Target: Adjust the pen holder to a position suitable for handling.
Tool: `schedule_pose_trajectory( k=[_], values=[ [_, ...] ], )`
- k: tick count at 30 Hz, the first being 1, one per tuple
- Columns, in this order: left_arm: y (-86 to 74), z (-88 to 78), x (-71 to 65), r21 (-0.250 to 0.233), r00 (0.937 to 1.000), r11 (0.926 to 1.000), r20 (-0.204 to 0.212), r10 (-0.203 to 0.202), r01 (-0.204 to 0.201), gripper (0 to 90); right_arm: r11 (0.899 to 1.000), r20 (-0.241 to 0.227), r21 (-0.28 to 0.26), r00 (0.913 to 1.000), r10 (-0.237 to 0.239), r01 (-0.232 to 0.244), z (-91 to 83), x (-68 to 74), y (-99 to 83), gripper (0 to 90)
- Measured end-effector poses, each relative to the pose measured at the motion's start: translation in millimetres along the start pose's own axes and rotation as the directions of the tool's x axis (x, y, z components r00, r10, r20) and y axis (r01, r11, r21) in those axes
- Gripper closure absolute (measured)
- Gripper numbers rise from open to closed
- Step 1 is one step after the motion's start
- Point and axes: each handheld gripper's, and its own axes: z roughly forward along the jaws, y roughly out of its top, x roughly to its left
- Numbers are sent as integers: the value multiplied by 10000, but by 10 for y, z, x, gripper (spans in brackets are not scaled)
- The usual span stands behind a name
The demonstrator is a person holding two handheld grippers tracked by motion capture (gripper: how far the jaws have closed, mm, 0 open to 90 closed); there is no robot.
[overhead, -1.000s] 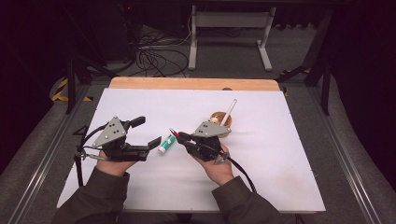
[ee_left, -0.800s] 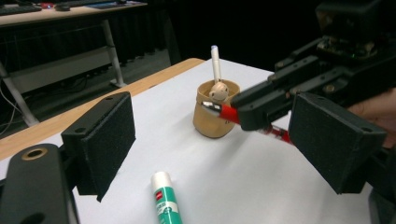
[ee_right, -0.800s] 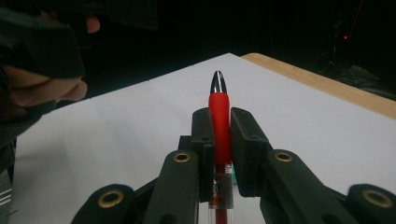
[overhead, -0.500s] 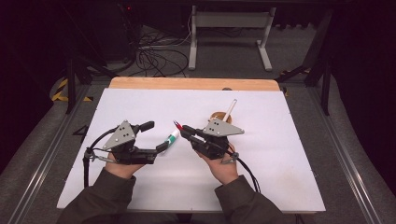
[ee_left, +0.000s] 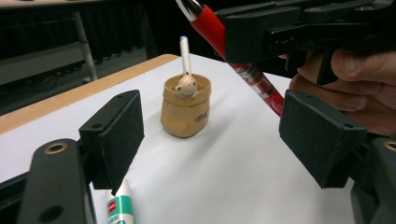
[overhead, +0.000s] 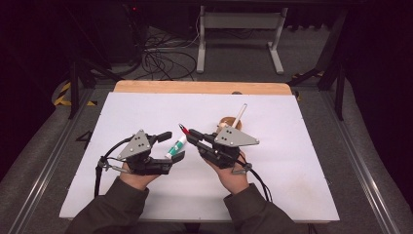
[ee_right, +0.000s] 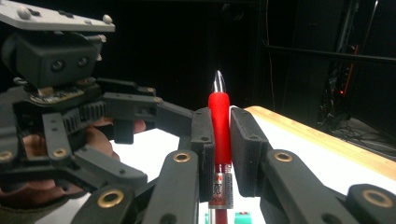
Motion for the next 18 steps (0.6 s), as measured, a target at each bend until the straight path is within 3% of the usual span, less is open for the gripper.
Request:
schedule_pose_trajectory(
  k=[8,18],
  values=[
    [-22,91,-70,-123,9986,9999,517,-99,105,302,9991,-118,-311,9996,-276,272,9,56,4,810],
    [-74,233,-170,-145,9920,9987,1170,-469,489,352,9978,-228,-368,9982,-552,544,52,123,-20,810]
  ],
)
